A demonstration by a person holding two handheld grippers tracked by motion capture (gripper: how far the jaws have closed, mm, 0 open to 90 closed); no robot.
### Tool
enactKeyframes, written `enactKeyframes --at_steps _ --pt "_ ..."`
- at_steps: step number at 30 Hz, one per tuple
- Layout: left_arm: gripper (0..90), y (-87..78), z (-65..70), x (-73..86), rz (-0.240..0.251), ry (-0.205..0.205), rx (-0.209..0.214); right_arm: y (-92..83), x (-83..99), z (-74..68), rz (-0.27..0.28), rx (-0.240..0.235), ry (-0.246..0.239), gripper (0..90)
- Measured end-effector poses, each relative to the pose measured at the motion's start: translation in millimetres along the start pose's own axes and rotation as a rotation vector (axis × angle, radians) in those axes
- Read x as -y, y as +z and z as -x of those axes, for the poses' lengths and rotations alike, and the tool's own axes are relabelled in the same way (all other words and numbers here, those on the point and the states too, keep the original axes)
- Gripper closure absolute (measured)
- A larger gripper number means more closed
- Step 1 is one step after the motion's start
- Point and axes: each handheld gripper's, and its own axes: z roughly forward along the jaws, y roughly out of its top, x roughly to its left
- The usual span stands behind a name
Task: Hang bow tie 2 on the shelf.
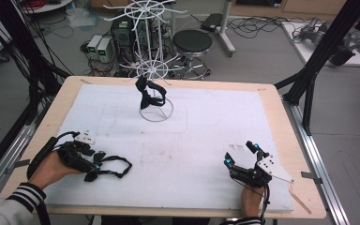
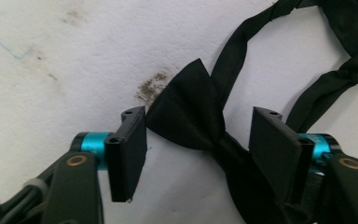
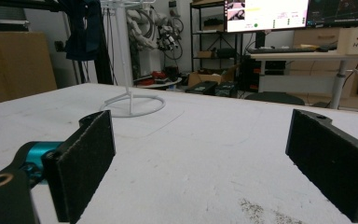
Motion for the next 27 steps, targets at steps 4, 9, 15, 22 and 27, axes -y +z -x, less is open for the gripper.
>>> enactKeyframes --at_steps 4,9,15,22,27 --pt "42.1 2.5 1.8 -1.1 -0.02 -0.023 -0.003 0.0 0.0 0.1 0.0 0.0 0.003 7.4" --pt "43.7 4.5 4.2 -1.1 -0.04 -0.039 -0.019 -0.3 0.0 0.2 0.0 0.001 0.007 7.4" --pt "49.9 4.9 6.0 -2.5 -0.051 -0.057 -0.031 -0.2 0.0 0.3 0.0 0.001 0.004 7.4" --pt "58.5 3.0 7.9 -2.8 -0.07 -0.105 -0.052 -0.3 0.1 0.2 0.001 0.0 0.006 7.4" --pt "68.1 2.7 11.3 -4.6 -0.087 -0.122 -0.067 -0.3 0.1 0.2 0.001 0.0 0.006 7.4"
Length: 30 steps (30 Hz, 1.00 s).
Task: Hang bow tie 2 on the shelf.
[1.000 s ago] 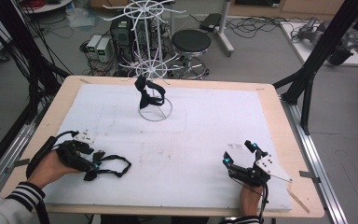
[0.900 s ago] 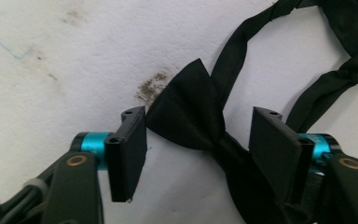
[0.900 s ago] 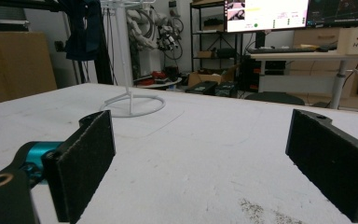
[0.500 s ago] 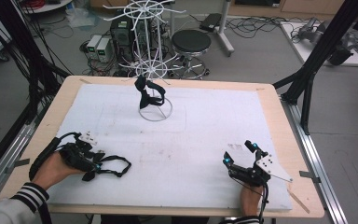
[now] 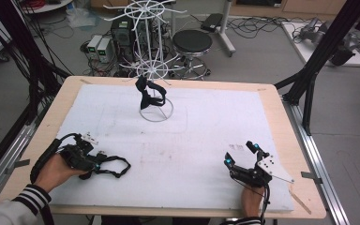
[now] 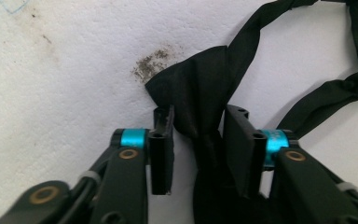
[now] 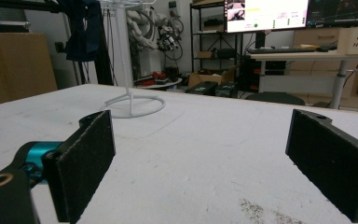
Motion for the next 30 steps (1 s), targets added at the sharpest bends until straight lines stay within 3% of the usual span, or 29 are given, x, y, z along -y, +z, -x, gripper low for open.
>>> enactKeyframes --at_steps 2,13,20,30 --pt "74.9 -0.2 1.2 0.6 0.008 -0.004 -0.006 0.0 0.0 -0.1 0.0 0.0 -0.001 7.4" --pt "75.9 -3.1 1.1 1.4 0.059 0.015 -0.01 0.0 0.0 0.0 0.0 0.0 0.0 7.4" --pt "75.9 -15.9 -2.9 -3.8 0.15 0.021 -0.013 0.1 0.0 0.0 0.0 -0.002 -0.003 7.4" --pt "76.0 -34.9 -9.1 -8.0 0.329 0.003 0.003 0.2 -0.1 0.0 0.001 -0.002 -0.004 7.4"
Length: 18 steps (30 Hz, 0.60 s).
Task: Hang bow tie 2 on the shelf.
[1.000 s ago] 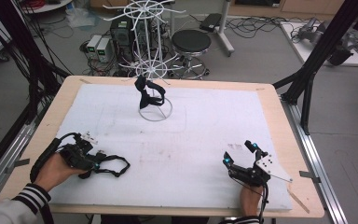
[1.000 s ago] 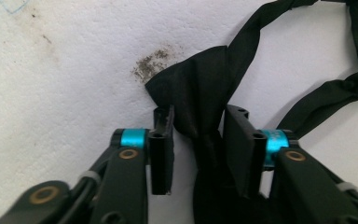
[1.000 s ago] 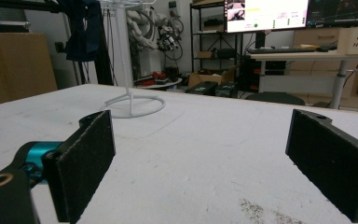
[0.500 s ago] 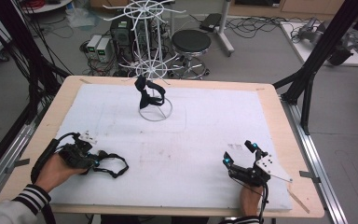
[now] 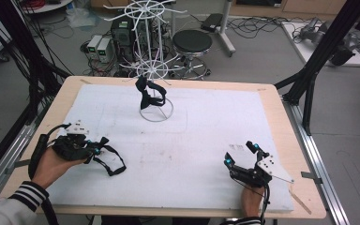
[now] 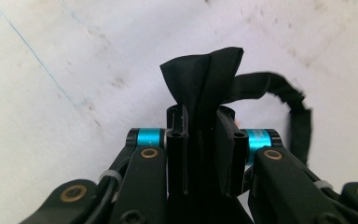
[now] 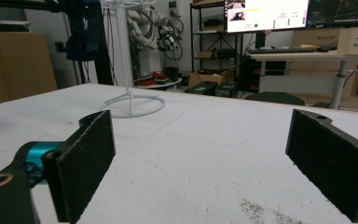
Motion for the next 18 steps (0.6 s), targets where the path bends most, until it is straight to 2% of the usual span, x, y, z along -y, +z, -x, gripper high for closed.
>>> enactKeyframes --at_steps 2,5,9,11,18 --pt "75.9 -3.2 -1.4 -1.7 0.033 -0.006 0.0 0.0 0.0 0.0 0.0 0.0 0.0 7.4" --pt "76.0 -7.4 -2.8 -4.3 0.083 0.005 -0.007 0.0 0.0 -0.1 -0.001 -0.001 0.0 7.4" --pt "76.0 -11.3 -4.6 -7.6 0.137 -0.022 -0.001 0.0 0.0 0.0 0.0 0.0 0.0 7.4" --pt "76.0 -14.3 -6.4 -9.5 0.163 -0.016 -0.003 0.0 0.0 0.1 0.0 0.0 -0.001 7.4" --pt "76.0 -22.7 -12.3 -17.5 0.249 -0.05 -0.008 0.1 0.0 0.0 0.0 0.0 0.0 7.4"
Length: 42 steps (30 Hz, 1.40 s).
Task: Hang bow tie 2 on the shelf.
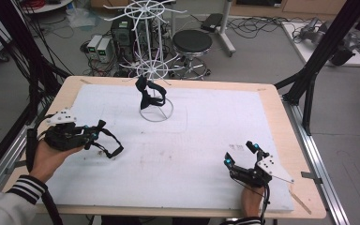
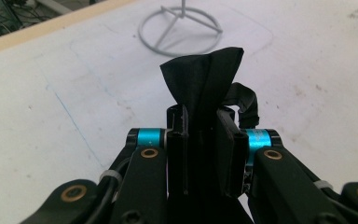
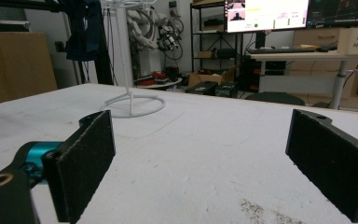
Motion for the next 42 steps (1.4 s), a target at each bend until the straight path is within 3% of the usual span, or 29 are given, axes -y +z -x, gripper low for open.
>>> enactKeyframes --at_steps 14,22,29,42 --pt "76.0 -9.2 -4.9 -34.7 0.123 0.019 -0.013 -0.1 0.1 -0.4 -0.002 0.001 0.002 7.4" --pt "76.0 -7.7 -5.8 -49.4 0.161 0.027 -0.007 0.1 0.0 -0.1 0.0 0.001 -0.001 7.4" --pt "76.0 -2.7 -9.8 -61.3 0.206 0.025 0.033 0.1 0.0 -0.1 0.0 0.001 -0.001 7.4" --pt "76.0 4.8 -19.8 -82.0 0.26 0.006 0.034 -0.1 0.0 -0.2 -0.001 0.001 0.002 7.4"
